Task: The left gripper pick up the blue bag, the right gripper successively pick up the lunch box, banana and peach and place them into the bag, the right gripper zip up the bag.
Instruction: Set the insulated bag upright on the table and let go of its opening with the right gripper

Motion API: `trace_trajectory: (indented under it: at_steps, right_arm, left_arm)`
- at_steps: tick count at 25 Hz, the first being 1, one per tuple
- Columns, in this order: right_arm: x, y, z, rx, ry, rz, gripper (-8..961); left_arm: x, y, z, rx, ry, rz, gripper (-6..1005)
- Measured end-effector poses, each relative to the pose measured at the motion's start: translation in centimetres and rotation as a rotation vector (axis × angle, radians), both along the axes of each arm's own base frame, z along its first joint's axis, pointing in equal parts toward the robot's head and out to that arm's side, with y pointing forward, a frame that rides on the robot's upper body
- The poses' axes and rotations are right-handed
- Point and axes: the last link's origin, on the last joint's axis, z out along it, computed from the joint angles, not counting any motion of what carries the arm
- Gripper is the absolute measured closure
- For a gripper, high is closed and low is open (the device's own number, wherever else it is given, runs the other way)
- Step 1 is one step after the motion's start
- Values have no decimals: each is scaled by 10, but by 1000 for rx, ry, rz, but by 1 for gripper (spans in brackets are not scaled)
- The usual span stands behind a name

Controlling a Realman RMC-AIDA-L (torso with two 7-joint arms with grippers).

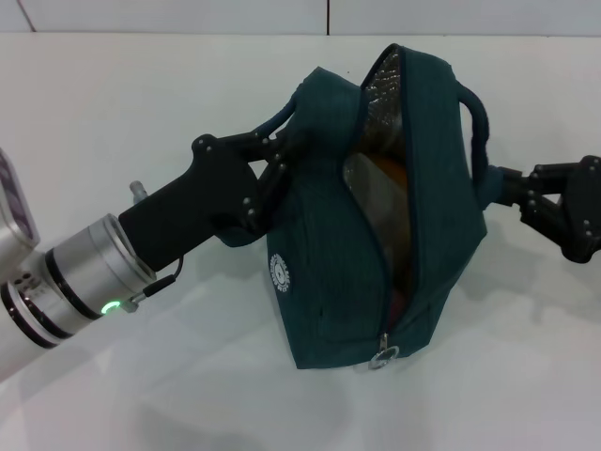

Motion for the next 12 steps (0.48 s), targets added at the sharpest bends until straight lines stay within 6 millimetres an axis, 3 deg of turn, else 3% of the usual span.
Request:
trace_trajectory:
  at_steps: [5,10,12]
  right_arm:
    - [-1,-3,-2,-6,12,5,875]
    - [1,-9,1,-20,23,21,651]
    - [2,-12,5,-9,39,21,610]
  left_arm:
    - [-1,-1,-1,-6,3,2,962]
    - [-1,-2,-2,-7,5,2,963]
    - [-1,-2,-2,-7,5,2,963]
